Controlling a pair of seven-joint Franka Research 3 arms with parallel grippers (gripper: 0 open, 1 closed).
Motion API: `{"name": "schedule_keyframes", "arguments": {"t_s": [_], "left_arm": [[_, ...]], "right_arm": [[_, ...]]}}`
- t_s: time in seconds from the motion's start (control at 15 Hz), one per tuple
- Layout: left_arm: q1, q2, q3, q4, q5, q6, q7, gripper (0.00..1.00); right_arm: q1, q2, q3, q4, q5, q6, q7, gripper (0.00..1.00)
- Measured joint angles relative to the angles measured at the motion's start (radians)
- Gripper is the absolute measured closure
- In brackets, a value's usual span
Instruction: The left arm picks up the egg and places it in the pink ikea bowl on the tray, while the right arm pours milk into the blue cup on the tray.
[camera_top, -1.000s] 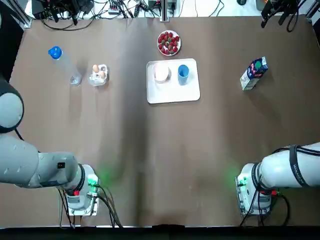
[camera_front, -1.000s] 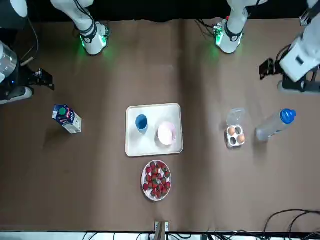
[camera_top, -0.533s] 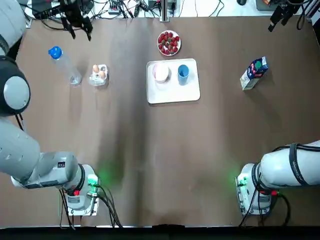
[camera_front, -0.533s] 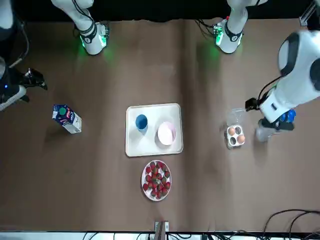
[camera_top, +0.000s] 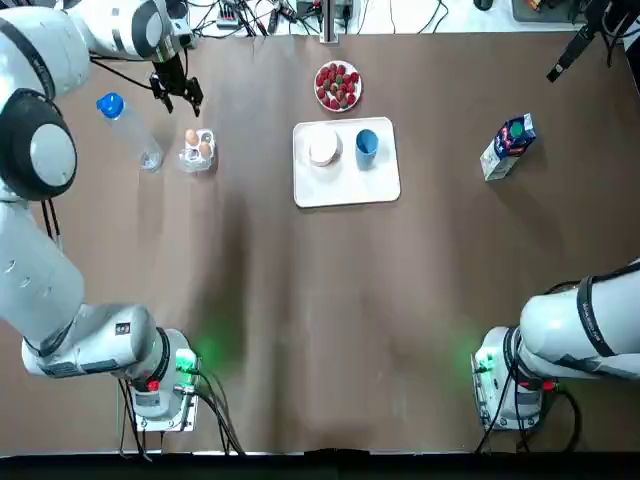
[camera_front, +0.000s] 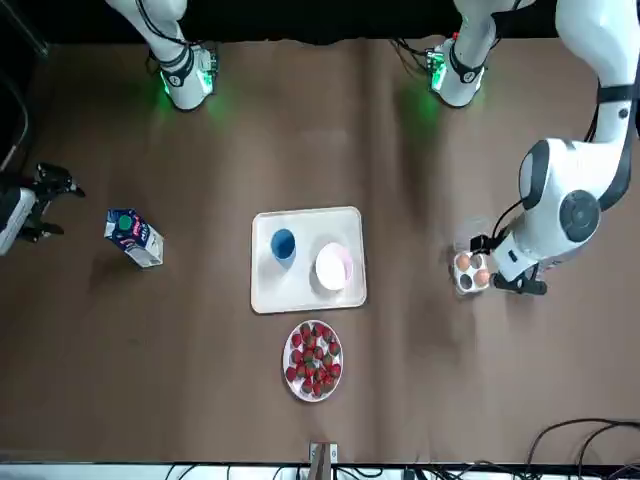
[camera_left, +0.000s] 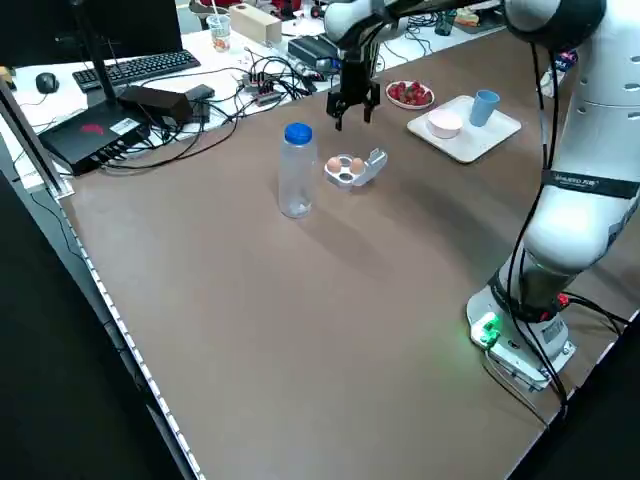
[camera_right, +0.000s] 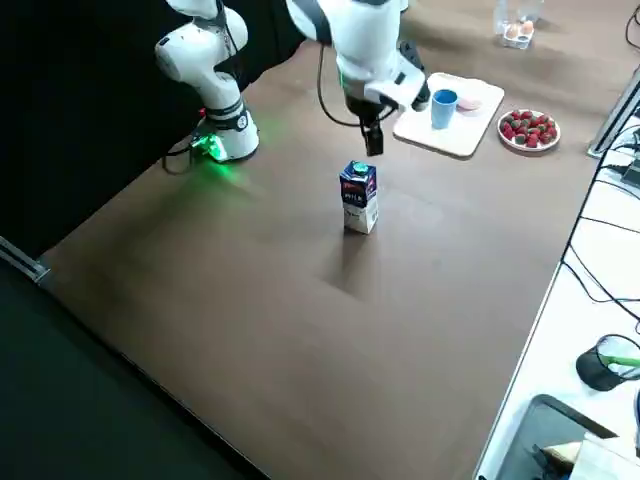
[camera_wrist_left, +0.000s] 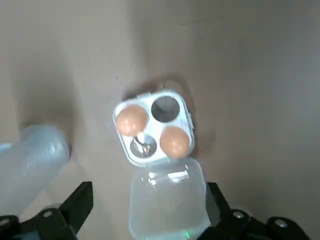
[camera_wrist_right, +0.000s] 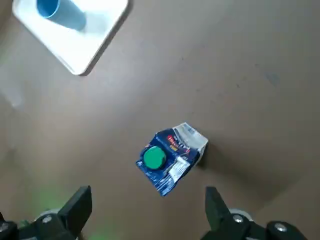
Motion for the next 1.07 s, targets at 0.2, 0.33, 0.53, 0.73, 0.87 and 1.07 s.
{"name": "schedule_keyframes", "arguments": {"t_s": [0.2, 0.33, 0.53, 0.73, 0.87, 1.07], "left_arm": [[0.008, 0.062, 0.000, 0.000, 0.035, 0.079, 0.000, 0.01], [0.026, 0.095, 0.000, 0.000, 0.042, 0.129, 0.002, 0.01], [0.048, 0.127, 0.001, 0.000, 0.043, 0.164, 0.006, 0.01], [0.049, 0.151, 0.000, -0.026, 0.043, 0.239, 0.006, 0.01], [0.048, 0.162, 0.000, -0.058, 0.044, 0.299, 0.006, 0.01], [0.050, 0.183, 0.001, -0.081, 0.044, 0.343, 0.006, 0.01]], "right_arm": [[-0.049, 0.074, 0.000, 0.038, 0.057, 0.000, -0.190, 0.00], [-0.081, 0.118, 0.000, 0.059, 0.083, 0.000, -0.309, 0.00], [-0.115, 0.172, 0.000, 0.074, 0.124, 0.000, -0.484, 0.00], [-0.156, 0.241, 0.000, 0.097, 0.197, 0.000, -0.643, 0.00], [-0.187, 0.300, 0.001, 0.117, 0.228, 0.000, -0.738, 0.00], [-0.225, 0.395, 0.002, 0.132, 0.259, -0.017, -0.946, 0.00]]}}
